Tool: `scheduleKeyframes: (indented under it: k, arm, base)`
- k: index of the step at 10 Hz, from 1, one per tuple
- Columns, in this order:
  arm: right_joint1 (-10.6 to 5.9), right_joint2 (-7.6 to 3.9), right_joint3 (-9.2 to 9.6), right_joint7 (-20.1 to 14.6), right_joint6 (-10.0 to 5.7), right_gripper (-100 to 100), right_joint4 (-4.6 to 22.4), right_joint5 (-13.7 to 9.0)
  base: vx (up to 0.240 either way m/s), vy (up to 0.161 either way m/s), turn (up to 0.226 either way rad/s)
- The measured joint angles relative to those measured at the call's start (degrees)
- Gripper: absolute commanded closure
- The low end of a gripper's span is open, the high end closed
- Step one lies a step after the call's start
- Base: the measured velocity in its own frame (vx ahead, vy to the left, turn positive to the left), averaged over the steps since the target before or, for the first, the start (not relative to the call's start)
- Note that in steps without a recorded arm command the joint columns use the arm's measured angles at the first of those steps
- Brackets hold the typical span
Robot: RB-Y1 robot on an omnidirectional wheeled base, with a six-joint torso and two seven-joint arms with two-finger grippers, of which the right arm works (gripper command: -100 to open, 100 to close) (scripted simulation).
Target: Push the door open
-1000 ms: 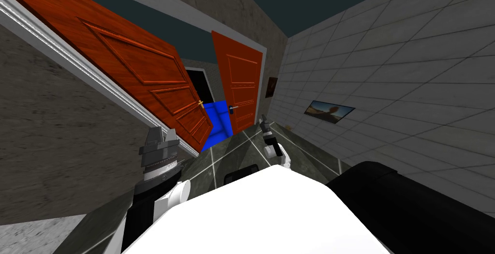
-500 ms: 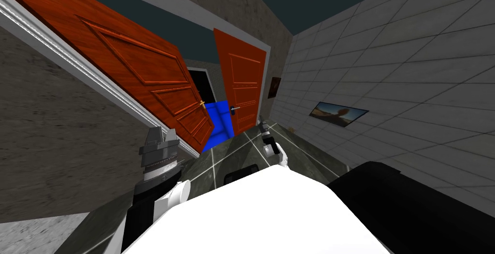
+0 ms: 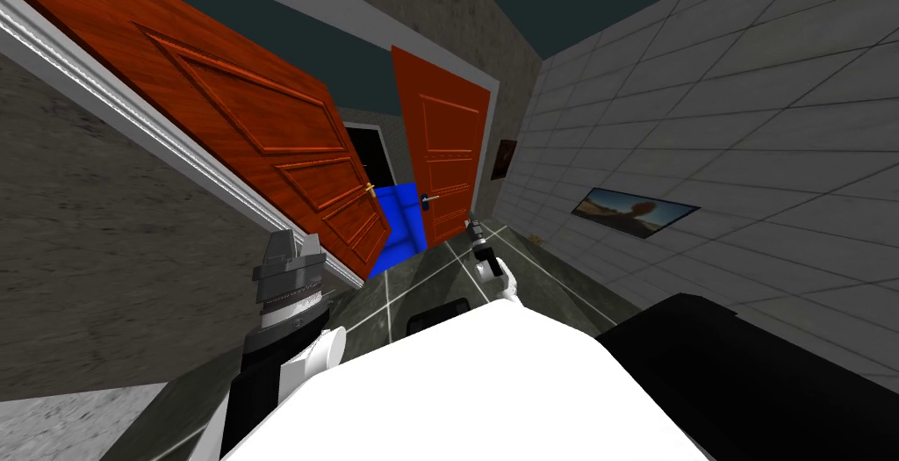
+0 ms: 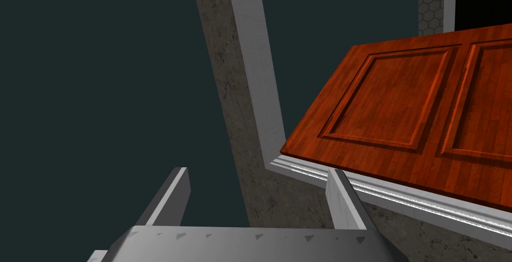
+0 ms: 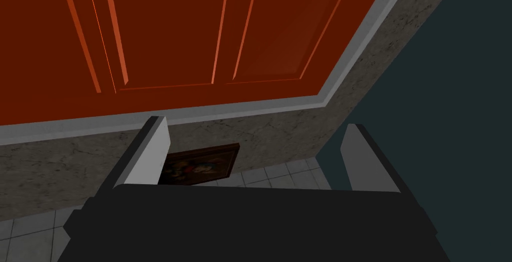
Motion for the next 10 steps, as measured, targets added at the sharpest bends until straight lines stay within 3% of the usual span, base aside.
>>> scheduleKeyframes:
  k: [10]
  arm:
    - [-6.6, -0.42, 0.8, -2.1, 1.24, -100, 12.1, 0.0]
  base:
    - [0.112, -0.009, 0.059]
